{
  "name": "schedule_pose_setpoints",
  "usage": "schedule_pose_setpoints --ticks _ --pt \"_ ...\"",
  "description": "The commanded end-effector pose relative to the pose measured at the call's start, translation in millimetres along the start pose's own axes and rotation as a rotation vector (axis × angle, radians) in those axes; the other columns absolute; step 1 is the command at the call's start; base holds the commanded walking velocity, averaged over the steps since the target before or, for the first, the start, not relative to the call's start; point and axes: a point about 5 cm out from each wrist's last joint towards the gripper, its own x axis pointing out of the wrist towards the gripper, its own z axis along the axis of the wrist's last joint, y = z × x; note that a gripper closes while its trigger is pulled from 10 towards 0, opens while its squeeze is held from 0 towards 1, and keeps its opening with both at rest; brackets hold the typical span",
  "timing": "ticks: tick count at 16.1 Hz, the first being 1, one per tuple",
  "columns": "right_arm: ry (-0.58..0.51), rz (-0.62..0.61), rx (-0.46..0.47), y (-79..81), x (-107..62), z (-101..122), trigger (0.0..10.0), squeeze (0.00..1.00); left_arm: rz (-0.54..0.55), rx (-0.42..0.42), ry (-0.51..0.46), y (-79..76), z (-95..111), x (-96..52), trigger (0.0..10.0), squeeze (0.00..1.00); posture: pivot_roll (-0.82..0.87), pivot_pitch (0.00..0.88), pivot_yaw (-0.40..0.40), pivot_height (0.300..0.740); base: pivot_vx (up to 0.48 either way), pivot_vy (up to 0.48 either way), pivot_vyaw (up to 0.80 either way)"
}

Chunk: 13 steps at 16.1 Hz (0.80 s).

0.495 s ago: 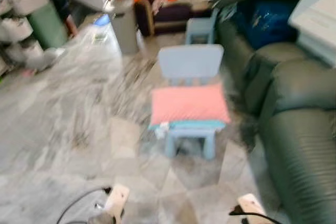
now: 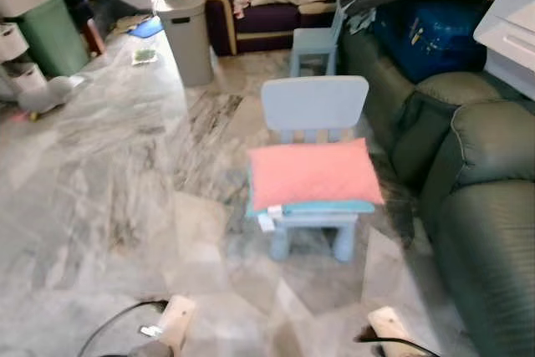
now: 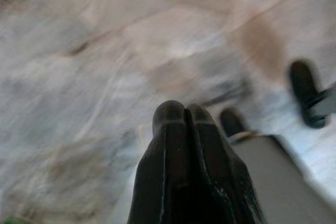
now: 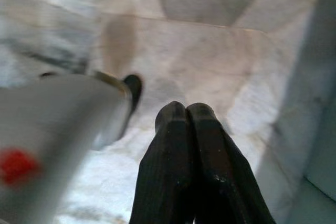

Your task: Move the pillow to the sofa

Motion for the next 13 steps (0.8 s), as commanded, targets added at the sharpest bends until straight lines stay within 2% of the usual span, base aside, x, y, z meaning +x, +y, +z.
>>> schedule_pose_setpoints --ticks 1,2,4,5,6,7,8,9,10,11,12,13 --pt "-0.044 -0.009 0.055 5.3 2.1 8 10.0 0.00 0.024 -0.014 0.015 10.3 -6 -2.1 10.0 0.00 -0.12 0.039 0.049 0.740 0.000 0.000 0.00" --pt "-0.054 -0.018 0.107 5.9 2.0 8 10.0 0.00 0.020 -0.027 0.005 9.7 -4 -1.9 10.0 0.00 -0.12 0.038 0.050 0.740 0.000 0.000 0.00" --pt "-0.113 -0.036 0.221 6.2 1.5 9 10.0 0.00 0.012 -0.073 -0.064 14.0 12 -1.2 10.0 0.00 -0.11 0.041 0.046 0.740 0.000 0.000 0.00" --pt "-0.151 -0.042 0.287 6.9 1.1 11 10.0 0.00 -0.016 -0.098 -0.177 16.9 34 -1.7 10.0 0.00 -0.10 0.048 0.038 0.740 0.000 0.000 0.00" --pt "-0.166 -0.067 0.269 5.4 0.8 12 10.0 0.00 -0.017 -0.146 -0.254 21.2 49 -3.0 10.0 0.00 -0.10 0.050 0.036 0.740 0.000 0.000 0.00" --pt "-0.447 -0.062 0.243 4.2 -1.2 89 10.0 0.00 -0.025 -0.171 -0.381 27.9 73 -7.2 10.0 0.00 -0.09 0.052 0.034 0.740 0.000 0.000 0.00" --pt "-0.535 -0.085 0.244 0.2 -6.1 106 10.0 0.00 -0.027 -0.151 -0.459 33.2 88 -11.3 10.0 0.00 -0.08 0.059 0.031 0.740 0.000 0.000 0.00" --pt "-0.652 -0.120 0.273 -10.8 -16.2 120 10.0 0.00 -0.037 -0.098 -0.586 38.4 110 -21.1 10.0 0.00 -0.07 0.072 0.028 0.740 0.000 0.000 0.00" --pt "-0.715 -0.121 0.280 -15.6 -22.9 127 10.0 0.00 -0.042 -0.048 -0.667 40.0 119 -30.9 10.0 0.00 -0.08 0.076 0.030 0.740 0.000 0.000 0.00" --pt "-0.754 -0.124 0.280 -17.5 -28.4 132 10.0 0.00 -0.042 -0.013 -0.701 41.0 122 -36.9 10.0 0.00 -0.08 0.081 0.032 0.740 0.000 0.000 0.00" --pt "-0.799 -0.142 0.286 -19.8 -39.9 137 10.0 0.00 -0.065 0.018 -0.789 34.2 124 -54.2 10.0 0.00 -0.07 0.090 0.042 0.740 0.000 0.000 0.00" --pt "-0.798 -0.115 0.340 -16.6 -47.5 136 10.0 0.00 -0.069 0.014 -0.843 30.2 125 -65.0 10.0 0.00 -0.08 0.093 0.048 0.740 0.000 0.000 0.00"
